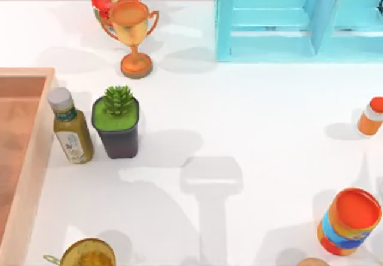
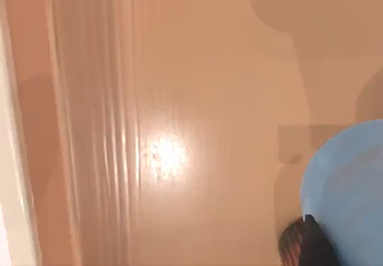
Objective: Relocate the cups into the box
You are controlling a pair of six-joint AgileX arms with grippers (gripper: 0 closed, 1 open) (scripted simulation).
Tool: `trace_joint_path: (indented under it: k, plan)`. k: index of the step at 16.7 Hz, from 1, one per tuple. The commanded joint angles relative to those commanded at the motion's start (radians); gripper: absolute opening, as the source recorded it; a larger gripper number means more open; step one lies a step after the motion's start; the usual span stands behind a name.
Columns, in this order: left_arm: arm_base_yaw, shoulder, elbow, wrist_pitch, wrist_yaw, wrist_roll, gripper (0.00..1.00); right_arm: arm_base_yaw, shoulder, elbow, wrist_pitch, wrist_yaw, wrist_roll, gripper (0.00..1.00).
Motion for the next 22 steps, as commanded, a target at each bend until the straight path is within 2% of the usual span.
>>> trace_joint_path:
  k: [3,8,21,22]
  plan:
    - [-0.006,0.0,-0.094,0.098,0.0,-0.01,0.0,0.0,0.0,0.0,0.0,0.0,0.0,1.0]
    - [-0.01,0.001,-0.11,0.116,0.001,-0.013,0.0,0.0,0.0,0.0,0.0,0.0,0.0,1.0]
    - [-0.01,0.001,-0.11,0.116,0.001,-0.013,0.98,0.0,0.0,0.0,0.0,0.0,0.0,1.0]
    - [-0.01,0.001,-0.11,0.116,0.001,-0.013,1.0,0.0,0.0,0.0,0.0,0.0,0.0,1.0]
